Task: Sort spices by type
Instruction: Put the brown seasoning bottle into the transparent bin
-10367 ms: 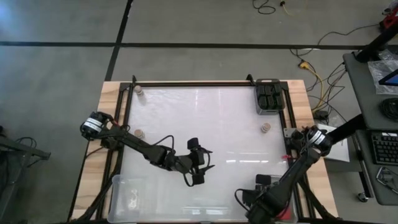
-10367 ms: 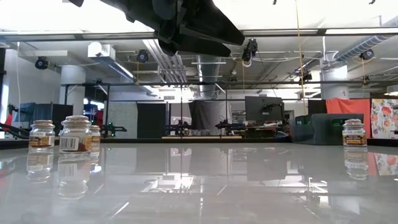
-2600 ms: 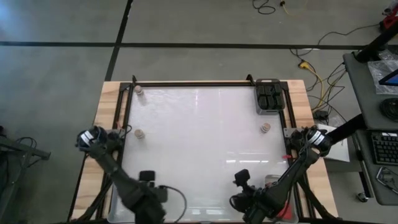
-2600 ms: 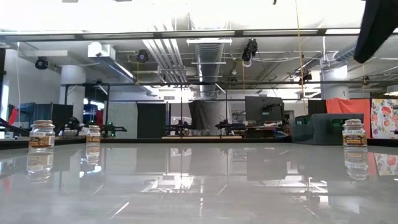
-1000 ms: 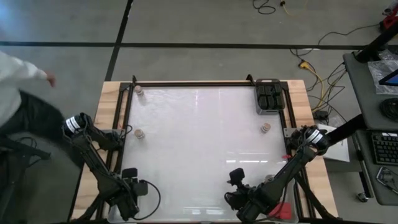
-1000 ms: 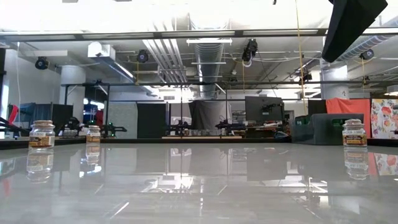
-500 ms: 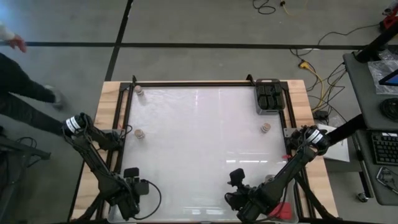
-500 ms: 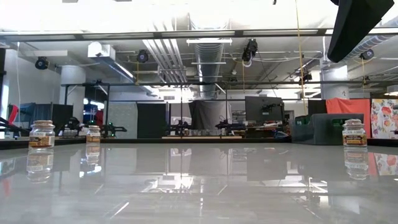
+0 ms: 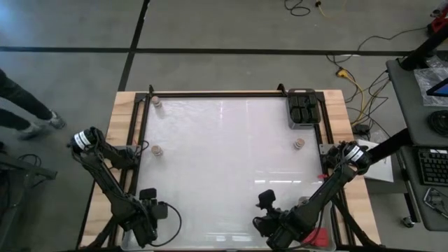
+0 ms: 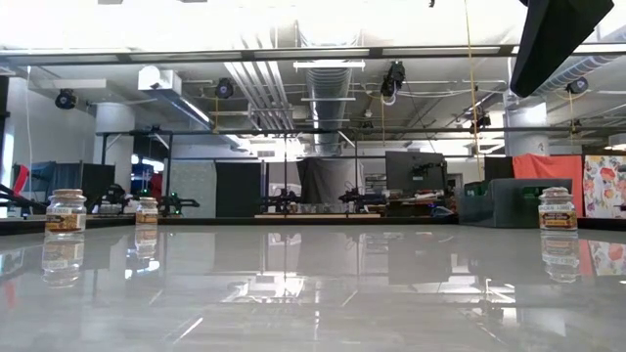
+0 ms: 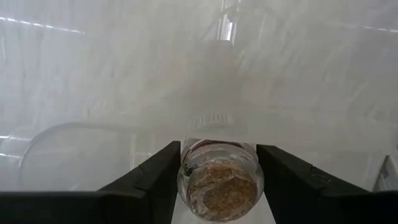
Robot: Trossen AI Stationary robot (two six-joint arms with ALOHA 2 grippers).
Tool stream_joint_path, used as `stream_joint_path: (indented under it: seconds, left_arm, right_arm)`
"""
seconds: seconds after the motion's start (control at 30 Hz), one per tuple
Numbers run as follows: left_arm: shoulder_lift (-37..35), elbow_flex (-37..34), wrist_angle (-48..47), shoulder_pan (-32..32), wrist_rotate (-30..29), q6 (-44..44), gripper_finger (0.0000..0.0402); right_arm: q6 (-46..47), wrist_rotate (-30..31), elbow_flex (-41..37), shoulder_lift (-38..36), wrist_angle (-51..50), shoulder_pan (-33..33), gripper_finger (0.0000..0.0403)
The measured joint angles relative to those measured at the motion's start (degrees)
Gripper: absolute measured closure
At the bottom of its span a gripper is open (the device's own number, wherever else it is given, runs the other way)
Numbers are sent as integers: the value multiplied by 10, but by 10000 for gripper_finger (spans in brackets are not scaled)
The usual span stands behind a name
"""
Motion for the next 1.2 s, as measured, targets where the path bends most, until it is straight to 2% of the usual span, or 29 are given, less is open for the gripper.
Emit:
stream_joint_path:
  seconds: [0.23,0.47,0.77,1.2]
  left_arm:
    - [0,2,3,0,0,0,215]
    - [0,2,5,0,4,-2,214]
    - [0,3,-7,0,4,-62,211]
    - [0,4,-10,0,0,-70,171]
  right_arm:
    - [0,0,0,0,3,0,112]
    - [0,0,0,0,4,0,124]
    - [0,0,0,0,7,0,139]
    - [0,0,0,0,9,0,118]
